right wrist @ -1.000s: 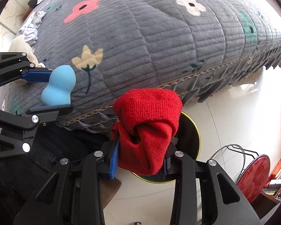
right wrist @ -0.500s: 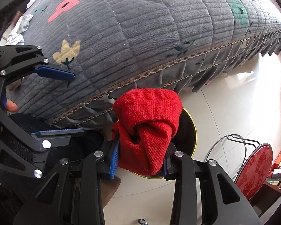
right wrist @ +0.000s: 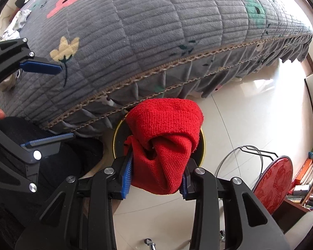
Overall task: Collect trash
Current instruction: 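Open both tools over the bin to drop sponge and red sock, then move both tools back over the bed toward the cloth bag and paper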
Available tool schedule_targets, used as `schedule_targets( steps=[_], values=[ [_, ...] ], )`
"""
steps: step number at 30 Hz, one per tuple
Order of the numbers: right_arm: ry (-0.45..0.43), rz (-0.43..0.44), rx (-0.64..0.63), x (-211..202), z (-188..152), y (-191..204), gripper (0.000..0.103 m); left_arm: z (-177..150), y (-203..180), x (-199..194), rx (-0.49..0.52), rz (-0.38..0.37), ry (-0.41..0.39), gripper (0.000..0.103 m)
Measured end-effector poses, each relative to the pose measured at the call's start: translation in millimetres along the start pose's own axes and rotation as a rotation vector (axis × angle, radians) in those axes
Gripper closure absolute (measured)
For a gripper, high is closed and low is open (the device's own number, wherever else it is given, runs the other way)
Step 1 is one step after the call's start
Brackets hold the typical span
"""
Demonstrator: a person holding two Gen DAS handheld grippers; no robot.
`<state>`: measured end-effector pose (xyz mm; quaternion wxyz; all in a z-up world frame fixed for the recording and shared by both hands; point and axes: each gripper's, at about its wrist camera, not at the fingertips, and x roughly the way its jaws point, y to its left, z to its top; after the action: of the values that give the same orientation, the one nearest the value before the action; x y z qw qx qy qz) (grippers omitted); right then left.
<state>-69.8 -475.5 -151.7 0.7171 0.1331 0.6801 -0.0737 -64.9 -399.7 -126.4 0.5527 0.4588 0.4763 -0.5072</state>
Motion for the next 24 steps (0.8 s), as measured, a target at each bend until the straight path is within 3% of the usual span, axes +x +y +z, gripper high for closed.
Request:
schedule_targets(
  steps=[2,5,7,8,10,24],
  values=[
    [0.001,-0.003,0.004,0,-6,-8,0.069,3,-5,-3,0.010,0.006,-0.001,0.013],
    [0.005,-0.015,0.017,1,-10,-15,0.065,7,-13,-3,0.027,0.008,0.000,0.013],
    [0.009,-0.021,0.011,3,-12,-15,0.052,8,-19,-3,0.035,0.009,0.006,0.013],
    [0.007,-0.026,0.009,3,-12,-16,0.051,8,-20,-3,0.036,0.010,0.010,0.013],
    [0.003,-0.051,0.015,3,-13,-18,0.031,8,-22,-1,0.034,0.015,0.018,0.013],
    [-0.007,-0.043,0.013,2,-14,-19,0.030,-12,-9,-22,-0.026,0.021,-0.004,0.013]
  ],
)
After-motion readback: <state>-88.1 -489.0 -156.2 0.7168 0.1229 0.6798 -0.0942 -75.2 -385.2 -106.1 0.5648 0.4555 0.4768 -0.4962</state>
